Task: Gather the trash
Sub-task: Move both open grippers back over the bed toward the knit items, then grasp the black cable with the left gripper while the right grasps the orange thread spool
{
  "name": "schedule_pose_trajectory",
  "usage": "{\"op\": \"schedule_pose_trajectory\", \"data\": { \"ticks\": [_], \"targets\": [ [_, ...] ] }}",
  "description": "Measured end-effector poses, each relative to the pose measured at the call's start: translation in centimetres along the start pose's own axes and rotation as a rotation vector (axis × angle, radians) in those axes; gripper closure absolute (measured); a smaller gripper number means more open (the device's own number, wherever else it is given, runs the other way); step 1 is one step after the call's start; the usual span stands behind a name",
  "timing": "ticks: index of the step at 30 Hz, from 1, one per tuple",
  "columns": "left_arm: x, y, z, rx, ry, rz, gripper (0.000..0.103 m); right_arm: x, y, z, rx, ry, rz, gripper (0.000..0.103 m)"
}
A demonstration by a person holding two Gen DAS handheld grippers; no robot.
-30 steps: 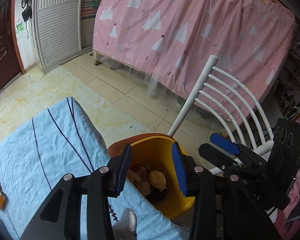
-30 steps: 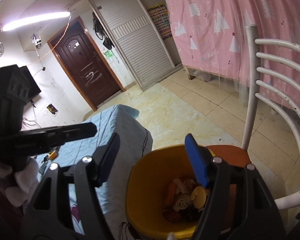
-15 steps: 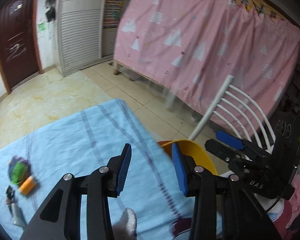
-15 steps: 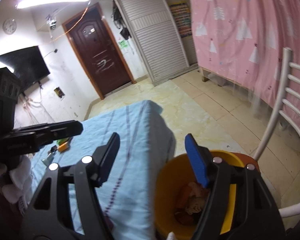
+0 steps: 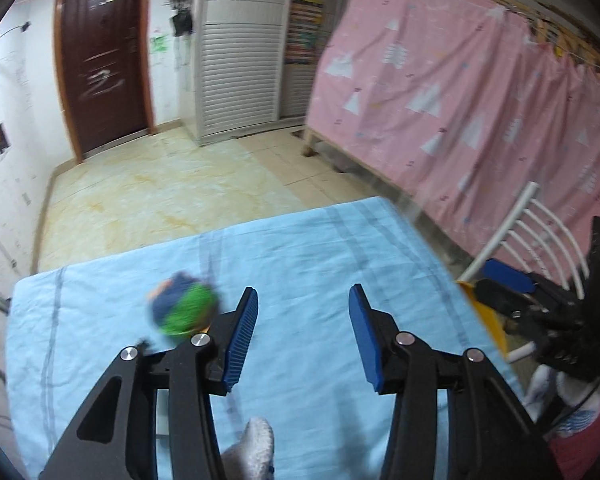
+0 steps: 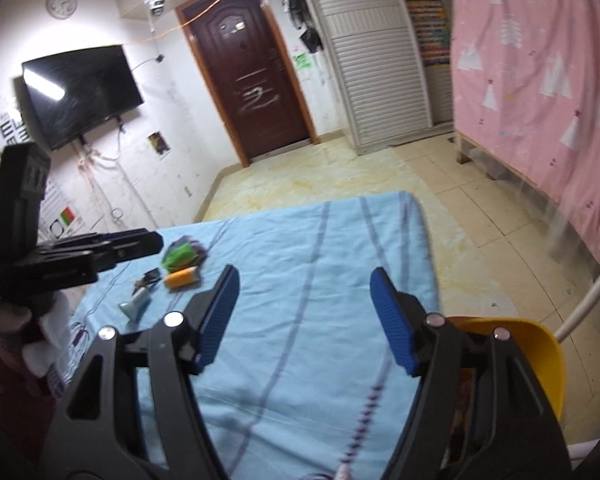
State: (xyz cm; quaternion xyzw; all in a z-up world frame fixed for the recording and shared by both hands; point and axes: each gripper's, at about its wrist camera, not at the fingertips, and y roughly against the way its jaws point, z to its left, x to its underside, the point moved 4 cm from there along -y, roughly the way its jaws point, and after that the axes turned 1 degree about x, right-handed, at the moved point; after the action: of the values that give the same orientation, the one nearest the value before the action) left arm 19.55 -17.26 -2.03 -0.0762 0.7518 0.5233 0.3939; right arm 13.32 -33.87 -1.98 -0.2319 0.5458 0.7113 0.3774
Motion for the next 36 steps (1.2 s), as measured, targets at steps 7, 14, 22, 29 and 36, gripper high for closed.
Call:
{"op": "schedule_pose_trajectory", "data": {
  "ticks": [7,14,22,29,36],
  "targets": [
    [0.8,0.3,6.6,-0.062,0.076,0.007,0.063,-0.1,-2.6,3.9,-0.051,0.046,0.048,0.037],
    [2.2,0.0,10.5,-0.093,0.099,0.02,0.063,0.2,-4.9,7.2,-0.076,0.099,0.093,0.037],
    [3.9,-1.6,12.7,-0.189,0.038,0.072,0.063,0.4,-7.3,9.1,-0.092,0.125,0.138,0.037],
    [4.2,-3.2,13.0,-0.214,0.004,0.103,0.063,0.6,-8.9,11.1,-0.105,0.161,0.171,0.037],
    [4.8,-3.1,13.5,-0.162,0.015,0.094,0.063,0.8,-10.1,11.9,-0.1,0.182,0.192,0.037]
  ]
}}
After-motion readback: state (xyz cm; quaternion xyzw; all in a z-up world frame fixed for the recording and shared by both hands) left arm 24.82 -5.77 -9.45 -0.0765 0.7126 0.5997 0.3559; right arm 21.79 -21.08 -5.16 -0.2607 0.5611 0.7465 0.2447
